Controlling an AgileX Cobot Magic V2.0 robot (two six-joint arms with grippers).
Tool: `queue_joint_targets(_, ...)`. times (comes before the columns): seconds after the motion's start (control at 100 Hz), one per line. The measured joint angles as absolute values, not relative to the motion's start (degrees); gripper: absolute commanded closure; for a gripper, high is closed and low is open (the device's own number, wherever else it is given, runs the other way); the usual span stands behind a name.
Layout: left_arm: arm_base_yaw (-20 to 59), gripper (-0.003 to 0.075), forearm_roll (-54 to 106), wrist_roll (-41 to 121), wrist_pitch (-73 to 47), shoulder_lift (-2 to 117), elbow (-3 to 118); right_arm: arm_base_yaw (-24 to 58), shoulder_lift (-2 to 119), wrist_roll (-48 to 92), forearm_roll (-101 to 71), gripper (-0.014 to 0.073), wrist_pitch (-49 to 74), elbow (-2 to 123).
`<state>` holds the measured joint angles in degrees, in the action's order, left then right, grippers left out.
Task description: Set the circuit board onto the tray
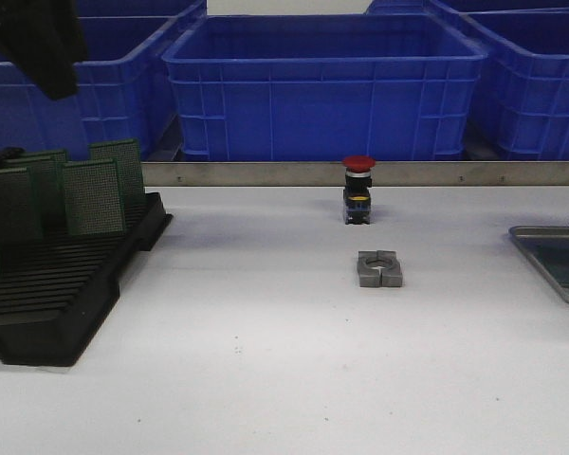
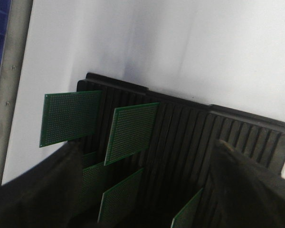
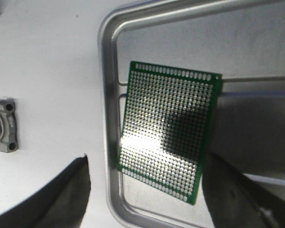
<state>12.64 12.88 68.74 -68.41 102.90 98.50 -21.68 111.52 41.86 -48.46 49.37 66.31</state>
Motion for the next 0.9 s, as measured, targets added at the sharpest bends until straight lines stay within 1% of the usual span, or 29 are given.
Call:
queue_joint_targets(0.24,11.23,0.0208,12.68,72.68,-65.61,108.24,98.50,-21.68,111.52,41.86,-48.46,0.0074,49.37,66.31)
queue_joint_targets(0.46,10.66,0.0208,12.12,73.14,-61.17,111.73,98.50,-21.68,111.52,41.86,-48.46,0.0074,49.37,66.31)
queue_joint_targets(0.9,10.10,0.0208,10.48,73.68,-60.49,117.20,98.60,-21.68,111.52,41.86,-48.56,0.0074,49.37,66.31)
